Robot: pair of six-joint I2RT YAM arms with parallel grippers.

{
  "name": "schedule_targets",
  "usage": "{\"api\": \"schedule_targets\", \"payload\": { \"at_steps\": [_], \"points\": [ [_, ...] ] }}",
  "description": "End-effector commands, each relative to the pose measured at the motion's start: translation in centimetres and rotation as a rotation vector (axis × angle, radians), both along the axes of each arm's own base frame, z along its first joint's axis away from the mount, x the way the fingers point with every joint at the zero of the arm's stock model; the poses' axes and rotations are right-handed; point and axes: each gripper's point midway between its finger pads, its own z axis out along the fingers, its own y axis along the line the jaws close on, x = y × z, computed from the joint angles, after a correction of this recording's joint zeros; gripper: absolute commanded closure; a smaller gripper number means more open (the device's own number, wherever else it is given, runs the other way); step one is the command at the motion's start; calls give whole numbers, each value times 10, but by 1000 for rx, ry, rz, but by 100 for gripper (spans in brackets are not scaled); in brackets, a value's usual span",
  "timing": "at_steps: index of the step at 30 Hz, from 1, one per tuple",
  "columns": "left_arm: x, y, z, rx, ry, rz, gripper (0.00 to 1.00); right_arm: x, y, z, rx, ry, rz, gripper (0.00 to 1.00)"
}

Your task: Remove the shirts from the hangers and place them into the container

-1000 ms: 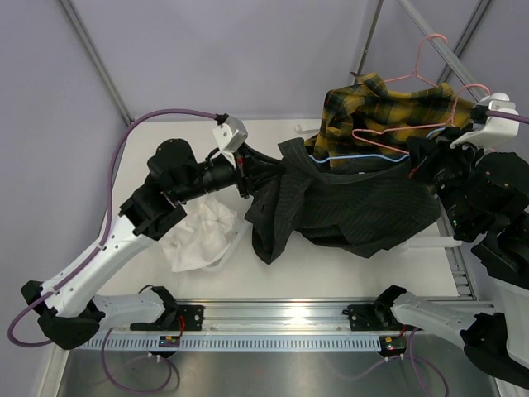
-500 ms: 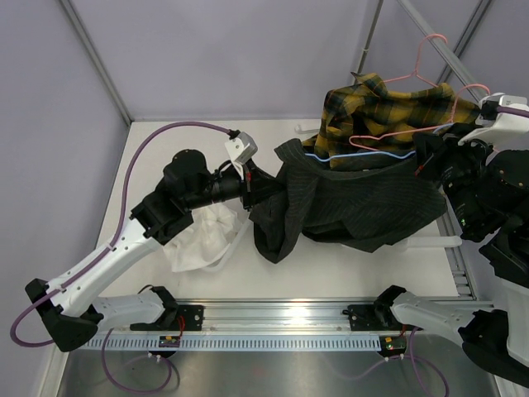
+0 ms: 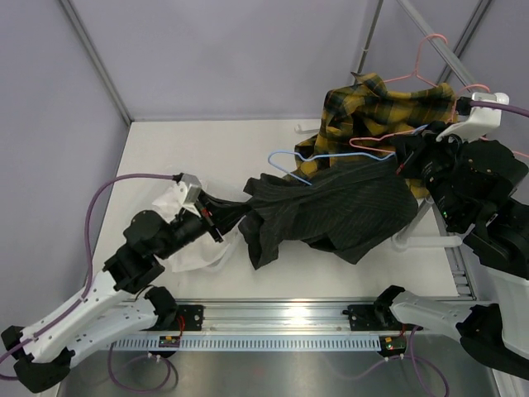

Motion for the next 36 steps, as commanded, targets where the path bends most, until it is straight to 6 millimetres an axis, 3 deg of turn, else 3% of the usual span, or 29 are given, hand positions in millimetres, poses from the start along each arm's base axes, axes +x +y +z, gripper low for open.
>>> {"api": "schedule_targets", "payload": {
  "at_steps": [1, 2, 3, 4, 5, 6, 7, 9, 10, 12, 16, 20, 22, 24, 27, 36],
  "points": [
    [15, -5, -19, 20, 44, 31, 100, -18, -41, 47, 107, -165, -124, 100],
    [-1, -31, -22, 61, 25, -149, 100, -16, -28, 46, 99, -159, -62, 100],
    [-11, -42, -17, 76, 11, -229, 85, -14, -18, 44, 78, -150, -20, 100],
    [-17, -48, 15, 59, -47, -275, 68, -9, -7, 38, 54, -134, 22, 100],
    [-20, -56, 6, 142, -58, -327, 53, -7, 12, 30, 18, -114, 112, 100],
    [-25, -60, 15, 172, -84, -355, 42, -7, 18, 25, 0, -99, 147, 100],
    [-29, -54, 43, 201, -115, -347, 2, -4, 25, 18, -17, -77, 169, 100],
    [-27, -48, 64, 262, -199, -336, 1, -7, 33, 8, -56, -49, 224, 100],
    [-29, -35, 91, 270, -232, -294, 1, -9, 36, 6, -68, -43, 246, 100],
    [-33, -20, 115, 285, -323, -265, 1, -13, 38, -3, -90, -11, 277, 100],
    [-50, 2, 144, 200, -428, -238, 1, -14, 40, -20, -114, 35, 288, 100],
    [-70, -9, 135, 161, -367, -371, 2, -11, 39, -33, -130, 59, 279, 100],
    [-63, -17, 122, 207, -320, -381, 19, -11, 42, -40, -130, 74, 286, 100],
    [-51, -22, 117, 228, -282, -340, 47, -11, 45, -43, -125, 83, 299, 100],
    [-40, -33, 106, 249, -242, -337, 47, -12, 51, -45, -117, 92, 325, 100],
    [-39, -72, 94, 226, -192, -483, 37, -6, 61, -42, -127, 101, 356, 100]
  ]
}}
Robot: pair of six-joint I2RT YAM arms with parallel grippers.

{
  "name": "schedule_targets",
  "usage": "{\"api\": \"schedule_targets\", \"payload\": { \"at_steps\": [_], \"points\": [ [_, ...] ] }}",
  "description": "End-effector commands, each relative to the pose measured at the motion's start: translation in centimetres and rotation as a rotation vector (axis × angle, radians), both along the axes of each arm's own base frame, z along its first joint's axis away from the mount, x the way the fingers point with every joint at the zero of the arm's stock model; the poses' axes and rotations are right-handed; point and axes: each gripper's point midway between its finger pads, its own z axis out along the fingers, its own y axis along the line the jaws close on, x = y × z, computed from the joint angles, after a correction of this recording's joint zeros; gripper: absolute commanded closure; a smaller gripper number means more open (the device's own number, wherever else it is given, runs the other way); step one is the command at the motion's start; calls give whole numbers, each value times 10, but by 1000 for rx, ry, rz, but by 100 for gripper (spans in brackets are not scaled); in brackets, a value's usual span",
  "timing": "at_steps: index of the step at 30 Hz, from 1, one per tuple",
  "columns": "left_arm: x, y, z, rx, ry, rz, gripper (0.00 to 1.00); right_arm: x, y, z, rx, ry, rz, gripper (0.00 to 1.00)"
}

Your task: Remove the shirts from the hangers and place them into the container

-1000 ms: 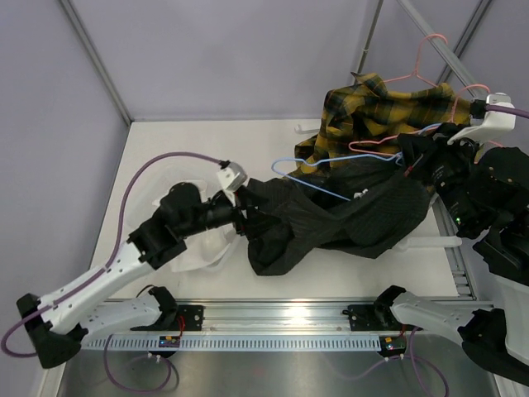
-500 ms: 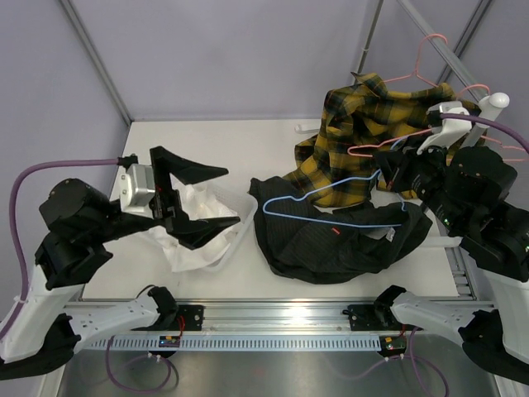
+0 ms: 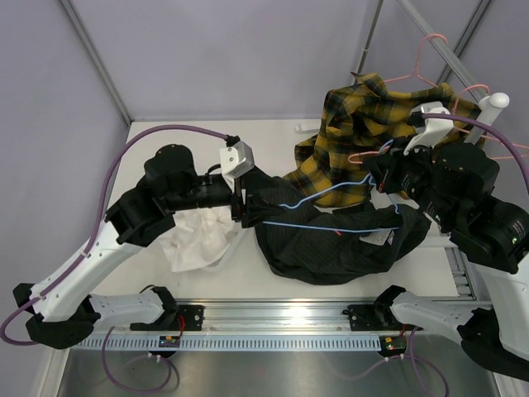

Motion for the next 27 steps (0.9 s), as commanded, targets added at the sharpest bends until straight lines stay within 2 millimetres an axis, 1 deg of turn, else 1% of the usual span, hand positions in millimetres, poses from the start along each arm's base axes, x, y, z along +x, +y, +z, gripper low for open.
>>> {"api": "schedule_targets", "payload": {
  "at_steps": [1, 3, 4, 5, 6, 7, 8, 9, 10, 11, 12, 13, 14, 15, 16, 17, 18, 19, 21, 22, 23, 24, 27],
  "points": [
    [-12, -12, 15, -60, 14, -94, 35, 2, 10, 11, 7, -20, 49, 100],
    [-13, -16, 13, -59, 25, -112, 33, 4, 12, 11, 6, -20, 52, 100],
    [-14, -18, 11, -53, 31, -125, 34, 4, 13, 11, 3, -20, 57, 100],
    [-14, -18, 11, -55, 30, -128, 40, 4, 13, 11, 2, -20, 59, 100],
    [-14, -20, 9, -49, 33, -136, 58, 3, 13, 10, 1, -19, 59, 100],
    [-12, -19, 9, -44, 28, -127, 87, 3, 13, 10, -1, -22, 64, 100],
    [-10, -19, 9, -40, 32, -115, 100, 2, 14, 10, -1, -23, 69, 99],
    [-10, -19, 7, -30, 37, -113, 100, 0, 12, 10, 5, -29, 67, 85],
    [-7, -18, 7, -27, 39, -92, 100, 0, 8, 12, 18, -40, 49, 62],
    [-5, -16, 7, -27, 40, -67, 100, -1, 5, 11, 23, -43, 38, 24],
    [3, -11, 5, -9, 42, -2, 100, -5, 0, 9, 31, -45, 21, 15],
    [4, -4, 10, -11, 11, 33, 100, -6, -6, 4, 43, -26, -10, 10],
    [6, 3, 12, -8, -3, 68, 100, -7, -9, -1, 49, -13, -27, 1],
    [12, 13, 13, -1, -15, 130, 100, -11, -14, -12, 53, 7, -48, 1],
    [13, 20, 18, -7, -35, 160, 100, -11, -17, -20, 76, 29, -80, 0],
    [11, 32, 29, -29, -71, 185, 100, -11, -19, -28, 79, 43, -95, 1],
    [14, 40, 29, -17, -73, 229, 100, -11, -24, -46, 71, 65, -123, 0],
    [12, 48, 43, -34, -102, 242, 100, -8, -31, -51, 85, 63, -181, 1],
    [14, 62, 47, -14, -106, 297, 100, -4, -36, -71, 53, 96, -226, 1],
    [12, 68, 58, -27, -126, 307, 100, -3, -39, -79, 50, 119, -256, 1],
    [11, 72, 60, -25, -133, 314, 100, -3, -37, -84, 49, 134, -252, 0],
    [12, 79, 61, -16, -134, 340, 100, -1, -34, -93, 45, 160, -253, 1],
    [8, 91, 72, -38, -155, 362, 100, 1, -29, -111, 20, 199, -248, 3]
  ]
}}
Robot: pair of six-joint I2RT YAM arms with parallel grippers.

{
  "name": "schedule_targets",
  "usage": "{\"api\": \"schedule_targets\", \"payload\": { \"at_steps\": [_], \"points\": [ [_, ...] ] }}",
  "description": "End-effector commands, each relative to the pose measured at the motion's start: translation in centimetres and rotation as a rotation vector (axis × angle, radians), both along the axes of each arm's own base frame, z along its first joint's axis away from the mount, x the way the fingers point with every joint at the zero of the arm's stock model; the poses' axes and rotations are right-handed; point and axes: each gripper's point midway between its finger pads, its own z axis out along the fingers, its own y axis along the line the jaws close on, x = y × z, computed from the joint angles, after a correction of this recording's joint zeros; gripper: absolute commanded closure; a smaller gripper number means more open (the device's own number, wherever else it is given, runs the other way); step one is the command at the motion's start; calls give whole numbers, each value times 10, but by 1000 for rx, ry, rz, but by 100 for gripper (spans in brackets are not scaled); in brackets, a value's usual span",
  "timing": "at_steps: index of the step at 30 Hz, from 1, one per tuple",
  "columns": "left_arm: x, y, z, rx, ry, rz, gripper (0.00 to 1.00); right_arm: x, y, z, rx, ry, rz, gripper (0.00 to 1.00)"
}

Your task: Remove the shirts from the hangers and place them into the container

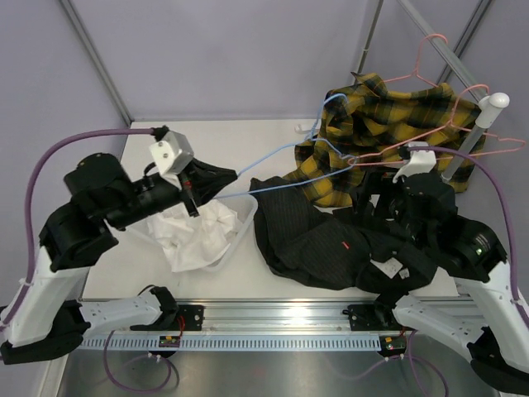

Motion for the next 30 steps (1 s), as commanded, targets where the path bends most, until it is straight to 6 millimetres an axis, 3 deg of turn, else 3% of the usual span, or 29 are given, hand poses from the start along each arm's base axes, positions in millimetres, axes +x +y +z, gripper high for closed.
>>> {"api": "schedule_targets", "payload": {
  "at_steps": [1, 2, 3, 4, 5, 8, 9, 10, 12, 14, 17, 18, 20, 22, 24, 25, 26, 28, 30],
  "points": [
    [1, 24, 15, -11, -54, 81, 100, 8, 0, -13, 9, 28, -53, 8],
    [1, 25, 19, -36, -79, 84, 100, 7, 1, -13, 17, 28, -48, 14],
    [4, 28, 22, -54, -106, 106, 100, -1, 2, -13, 57, 18, -26, 27],
    [0, 37, 28, -87, -139, 120, 100, -5, 3, -4, 104, -19, -9, 80],
    [3, 37, 30, -97, -160, 132, 100, -11, 4, 0, 144, -38, 9, 100],
    [27, 21, 29, -61, -194, 177, 100, -44, 16, 17, 272, -62, 158, 100],
    [32, 20, 41, -63, -212, 190, 100, -58, 28, 24, 313, -42, 252, 100],
    [47, 0, 31, -15, -189, 188, 100, -66, 33, 23, 327, -17, 289, 100],
    [64, -7, 36, -5, -194, 233, 100, -86, 40, 29, 393, -7, 371, 100],
    [78, -26, 36, -6, -216, 233, 100, -98, 34, 32, 418, -27, 385, 100],
    [85, -49, 43, -25, -255, 180, 100, -106, 23, 30, 405, -37, 375, 100],
    [89, -67, 36, -8, -254, 131, 100, -108, 20, 24, 387, -24, 370, 100],
    [91, -80, 46, -20, -271, 96, 100, -111, 17, 17, 376, -13, 363, 100],
    [98, -108, 37, 1, -254, 28, 100, -112, 14, 12, 372, -4, 351, 100],
    [93, -122, 50, -31, -259, -35, 100, -112, 12, 9, 366, -6, 345, 100],
    [99, -136, 41, -18, -247, -58, 100, -112, 12, 7, 362, -1, 346, 100],
    [98, -138, 54, -46, -262, -69, 100, -112, 12, 6, 360, 2, 344, 100],
    [108, -157, 45, -25, -253, -92, 100, -112, 11, 3, 357, 5, 340, 100],
    [109, -163, 56, -40, -270, -115, 100, -113, 10, 2, 356, 0, 337, 100]
  ]
}}
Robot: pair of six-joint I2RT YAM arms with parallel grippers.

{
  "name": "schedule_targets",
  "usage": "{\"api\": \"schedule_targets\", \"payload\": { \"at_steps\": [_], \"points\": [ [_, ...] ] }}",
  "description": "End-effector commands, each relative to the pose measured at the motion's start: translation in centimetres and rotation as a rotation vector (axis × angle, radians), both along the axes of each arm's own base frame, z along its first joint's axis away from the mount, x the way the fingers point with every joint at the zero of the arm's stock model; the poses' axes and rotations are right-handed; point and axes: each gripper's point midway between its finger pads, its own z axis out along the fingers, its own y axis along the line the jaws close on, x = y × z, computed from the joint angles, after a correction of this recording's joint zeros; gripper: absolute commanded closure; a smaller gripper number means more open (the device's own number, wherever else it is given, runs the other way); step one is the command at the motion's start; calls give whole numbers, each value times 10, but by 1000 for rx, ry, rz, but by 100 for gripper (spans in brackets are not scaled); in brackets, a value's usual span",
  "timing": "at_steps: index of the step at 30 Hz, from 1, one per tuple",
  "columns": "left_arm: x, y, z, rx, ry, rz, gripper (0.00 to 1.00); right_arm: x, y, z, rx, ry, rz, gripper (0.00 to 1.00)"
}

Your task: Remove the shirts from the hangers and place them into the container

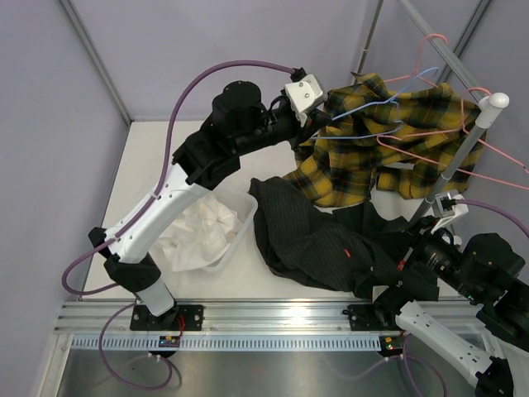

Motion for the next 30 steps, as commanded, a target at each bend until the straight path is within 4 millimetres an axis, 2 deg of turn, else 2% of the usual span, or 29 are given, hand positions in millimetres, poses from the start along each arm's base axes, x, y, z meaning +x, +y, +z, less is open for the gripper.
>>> {"api": "schedule_targets", "payload": {
  "at_steps": [1, 3, 7, 10, 11, 13, 22, 24, 26, 27, 28, 29, 30],
  "points": [
    [-7, -19, 44, -99, -98, -104, 100, -4, -1, -3, -1, -1, 10, 100],
    [-7, -23, 53, -115, -123, -126, 100, -2, -6, -6, -22, 3, -15, 100],
    [-5, -32, 50, -117, -141, -161, 100, -1, -9, -9, -41, 6, -27, 100],
    [-5, -35, 58, -142, -174, -174, 100, 1, -9, -12, -49, 12, -33, 100],
    [0, -40, 54, -137, -170, -175, 100, 1, -8, -14, -51, 17, -27, 100],
    [1, -40, 62, -155, -185, -181, 100, 1, -6, -13, -44, 15, -22, 100],
    [18, -64, 38, -155, -120, -204, 100, 1, -8, -3, -31, -2, -30, 100],
    [20, -63, 38, -165, -107, -196, 100, 2, -7, -4, -39, 2, -27, 100],
    [15, -53, 49, -190, -126, -176, 100, 1, -7, -6, -39, 5, -26, 100],
    [18, -53, 41, -183, -119, -162, 100, 1, -7, -6, -39, 5, -25, 100],
    [18, -48, 42, -186, -122, -147, 100, 1, -8, -6, -36, 2, -29, 100],
    [12, -37, 54, -202, -144, -131, 100, 1, -8, -4, -34, -2, -28, 100],
    [13, -35, 46, -192, -136, -122, 100, 1, -7, -4, -35, -1, -26, 100]
  ]
}}
